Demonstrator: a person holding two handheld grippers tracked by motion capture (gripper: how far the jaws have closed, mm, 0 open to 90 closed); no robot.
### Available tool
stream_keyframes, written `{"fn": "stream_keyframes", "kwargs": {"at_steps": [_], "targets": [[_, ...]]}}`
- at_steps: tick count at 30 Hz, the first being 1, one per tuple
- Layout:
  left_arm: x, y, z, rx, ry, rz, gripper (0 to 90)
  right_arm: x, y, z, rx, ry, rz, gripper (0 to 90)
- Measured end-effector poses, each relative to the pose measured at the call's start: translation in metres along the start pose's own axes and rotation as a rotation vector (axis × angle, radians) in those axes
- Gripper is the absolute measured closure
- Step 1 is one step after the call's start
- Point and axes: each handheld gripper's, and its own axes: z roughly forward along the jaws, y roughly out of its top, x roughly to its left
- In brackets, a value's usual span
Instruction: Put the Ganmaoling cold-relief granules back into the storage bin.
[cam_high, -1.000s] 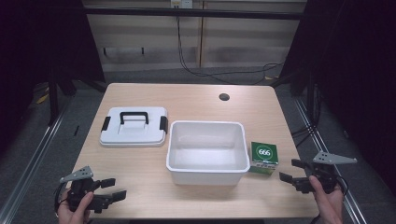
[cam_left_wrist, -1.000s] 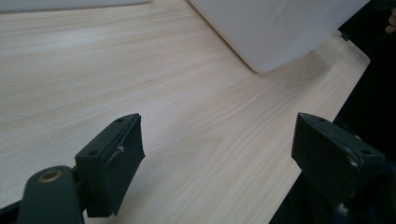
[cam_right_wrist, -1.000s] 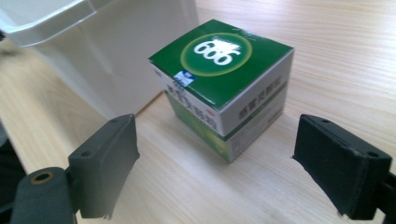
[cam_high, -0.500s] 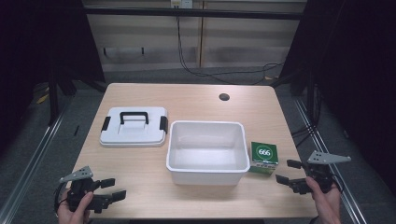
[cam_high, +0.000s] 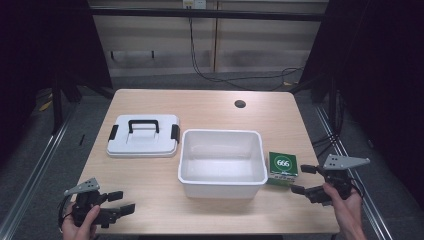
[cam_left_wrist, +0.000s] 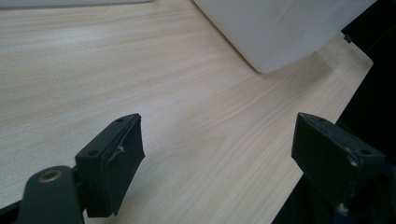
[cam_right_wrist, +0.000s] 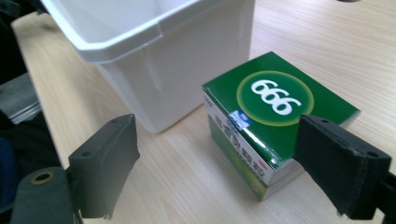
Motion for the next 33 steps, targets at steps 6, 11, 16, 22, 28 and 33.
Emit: {"fn": "stream_keyframes", "kwargs": {"at_steps": [6,11,16,22,28,33], "targets": [[0.000,0.000,0.000,0.000,-0.001,-0.001,16.7,-0.003,0.014,-0.005,0.042,0.036,0.010,13.2],[0.000,0.000,0.000,-0.001,-0.002,-0.002,16.7,-0.005,0.034,-0.007,0.059,0.038,-0.023,13.2],[0.000,0.000,-0.001,0.003,-0.006,0.006,16.7,-0.009,0.052,-0.002,0.081,0.035,-0.084,13.0],[-0.001,0.000,-0.001,0.003,-0.006,0.008,16.7,-0.012,0.067,0.007,0.154,0.049,-0.140,12.8],[-0.002,0.001,-0.001,0.002,-0.007,0.013,16.7,-0.012,0.080,0.012,0.239,0.051,-0.223,12.7],[-0.002,0.001,-0.001,0.003,-0.007,0.013,16.7,-0.011,0.086,0.018,0.307,0.058,-0.268,12.6]]}}
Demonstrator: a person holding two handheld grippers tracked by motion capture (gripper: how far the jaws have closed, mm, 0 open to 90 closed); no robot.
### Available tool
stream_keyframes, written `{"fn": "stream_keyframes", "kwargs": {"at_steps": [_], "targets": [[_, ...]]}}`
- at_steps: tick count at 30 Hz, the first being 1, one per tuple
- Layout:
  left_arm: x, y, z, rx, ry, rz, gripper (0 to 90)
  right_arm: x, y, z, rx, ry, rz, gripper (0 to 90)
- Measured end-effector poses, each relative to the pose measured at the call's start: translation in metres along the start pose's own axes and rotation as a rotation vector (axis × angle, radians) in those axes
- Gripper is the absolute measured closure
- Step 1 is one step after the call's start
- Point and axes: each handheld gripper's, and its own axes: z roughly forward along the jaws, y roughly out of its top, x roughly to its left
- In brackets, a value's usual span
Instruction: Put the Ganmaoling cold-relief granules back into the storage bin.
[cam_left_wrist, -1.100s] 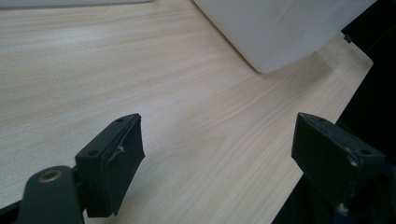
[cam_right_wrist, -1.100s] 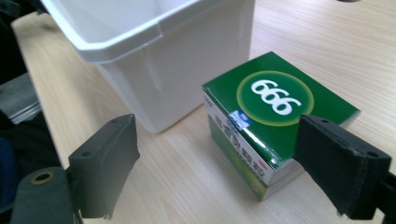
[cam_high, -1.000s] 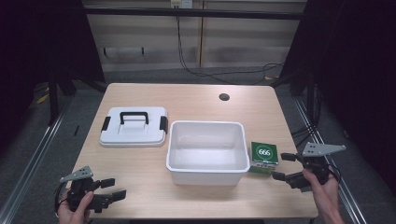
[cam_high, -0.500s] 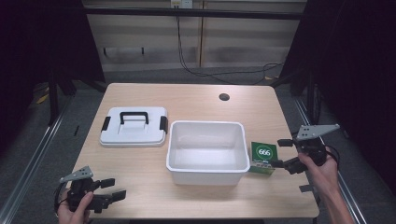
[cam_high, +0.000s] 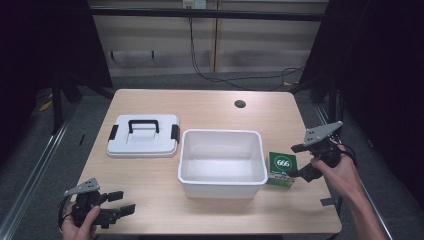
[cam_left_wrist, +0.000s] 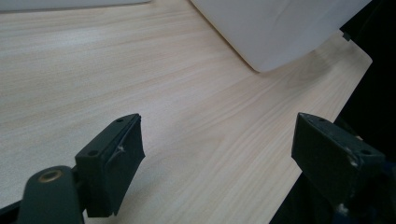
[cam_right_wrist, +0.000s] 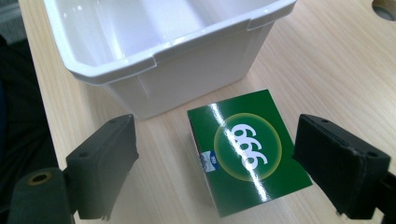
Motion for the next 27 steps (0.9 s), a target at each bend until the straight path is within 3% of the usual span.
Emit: {"fn": "stream_keyframes", "kwargs": {"at_steps": [4,7,14,20,27], "targets": [[0.001,0.000,0.000,-0.001,0.003,-0.003,16.8,-0.003,0.005,0.009,0.058,0.019,-0.036,12.4],[0.001,0.000,-0.001,-0.001,0.001,-0.002,16.7,-0.008,0.008,0.019,0.131,0.022,-0.060,11.1],[0.001,0.000,-0.001,-0.001,0.002,-0.003,16.7,-0.014,0.015,0.030,0.196,0.040,-0.096,8.3],[0.001,0.000,-0.001,0.002,-0.002,0.000,16.7,-0.014,0.024,0.046,0.312,0.055,-0.127,8.2],[0.001,0.000,-0.001,-0.001,-0.005,-0.003,16.7,-0.020,0.031,0.056,0.367,0.071,-0.161,8.2]]}}
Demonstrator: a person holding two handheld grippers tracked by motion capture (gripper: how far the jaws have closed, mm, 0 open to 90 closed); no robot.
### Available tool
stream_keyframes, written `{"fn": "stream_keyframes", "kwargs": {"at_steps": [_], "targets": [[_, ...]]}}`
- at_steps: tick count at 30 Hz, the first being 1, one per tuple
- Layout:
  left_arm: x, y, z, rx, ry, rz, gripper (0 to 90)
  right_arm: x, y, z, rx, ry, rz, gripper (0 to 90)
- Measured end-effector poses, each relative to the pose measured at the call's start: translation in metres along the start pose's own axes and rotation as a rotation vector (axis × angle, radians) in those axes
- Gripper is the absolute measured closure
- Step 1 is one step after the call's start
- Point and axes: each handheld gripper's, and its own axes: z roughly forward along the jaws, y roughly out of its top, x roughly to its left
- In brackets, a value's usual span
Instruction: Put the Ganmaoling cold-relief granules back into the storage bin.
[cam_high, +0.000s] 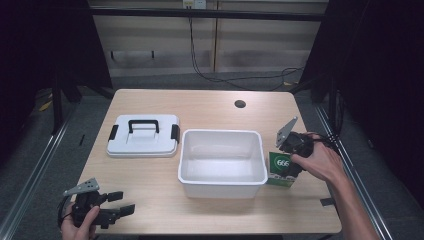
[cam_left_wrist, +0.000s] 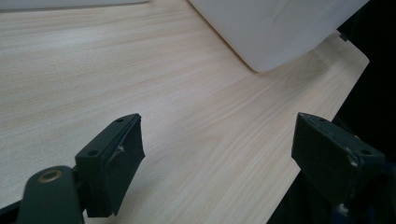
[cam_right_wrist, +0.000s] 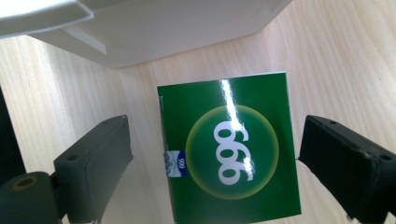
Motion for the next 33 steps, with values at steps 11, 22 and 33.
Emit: {"fn": "stream_keyframes", "kwargs": {"at_steps": [11,22,33], "targets": [[0.000,0.000,0.000,0.001,-0.001,0.000,16.7,-0.008,0.001,0.009,0.078,0.004,-0.038,8.2],[0.000,0.000,0.000,0.001,-0.003,0.004,16.6,-0.012,0.004,0.025,0.173,0.015,-0.073,8.4],[0.000,0.000,0.001,0.007,-0.003,0.003,16.6,-0.011,0.007,0.035,0.228,0.017,-0.103,11.7]]}}
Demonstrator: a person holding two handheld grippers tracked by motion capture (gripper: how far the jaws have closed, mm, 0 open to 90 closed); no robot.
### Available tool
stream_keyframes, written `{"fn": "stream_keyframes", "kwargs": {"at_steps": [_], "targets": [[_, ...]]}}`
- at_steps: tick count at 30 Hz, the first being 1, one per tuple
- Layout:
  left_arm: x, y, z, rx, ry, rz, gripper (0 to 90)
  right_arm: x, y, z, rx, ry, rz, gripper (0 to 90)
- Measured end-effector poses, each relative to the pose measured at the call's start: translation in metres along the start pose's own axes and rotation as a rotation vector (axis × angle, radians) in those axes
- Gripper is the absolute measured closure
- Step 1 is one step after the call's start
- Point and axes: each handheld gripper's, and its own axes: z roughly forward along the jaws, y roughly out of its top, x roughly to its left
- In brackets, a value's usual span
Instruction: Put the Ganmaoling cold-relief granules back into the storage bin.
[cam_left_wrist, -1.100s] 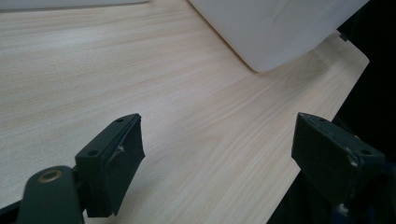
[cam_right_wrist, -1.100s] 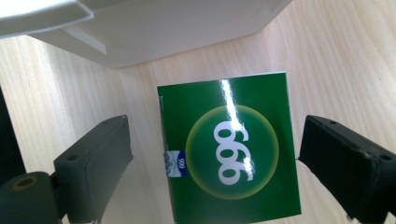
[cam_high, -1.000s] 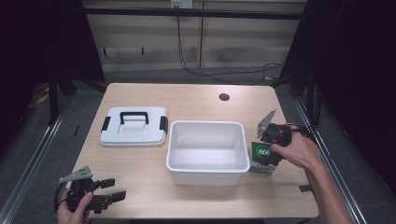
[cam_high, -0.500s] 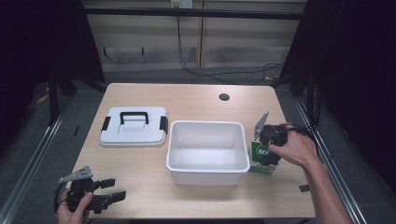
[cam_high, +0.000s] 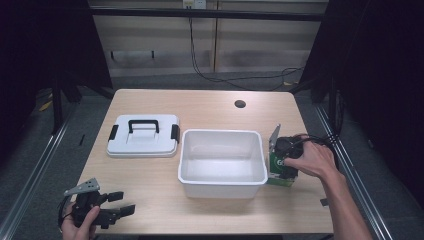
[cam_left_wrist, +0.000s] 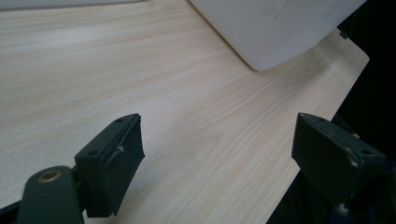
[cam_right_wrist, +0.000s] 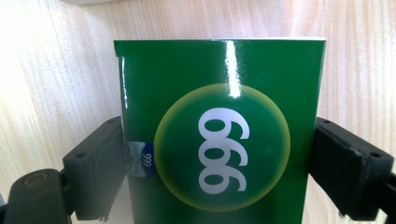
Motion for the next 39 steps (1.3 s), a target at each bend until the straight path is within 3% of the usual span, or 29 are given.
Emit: {"fn": "stream_keyframes", "kwargs": {"at_steps": [7,19,22,34,39], "targets": [[0.000,0.000,0.000,0.001,-0.001,0.001,16.6,0.000,-0.001,0.000,0.004,-0.011,-0.021,14.6],[0.000,0.000,0.000,-0.001,-0.003,-0.004,16.6,0.002,-0.006,-0.006,0.003,-0.001,0.027,15.8],[0.001,0.000,0.000,-0.002,-0.003,-0.001,16.6,0.002,-0.009,-0.010,-0.015,-0.011,0.061,15.9],[0.000,0.000,0.001,0.004,-0.003,0.002,16.6,0.005,-0.020,-0.024,-0.091,-0.002,0.079,15.9],[0.000,0.000,0.002,0.005,-0.002,-0.001,16.6,0.008,-0.028,-0.036,-0.156,0.010,0.107,15.9]]}}
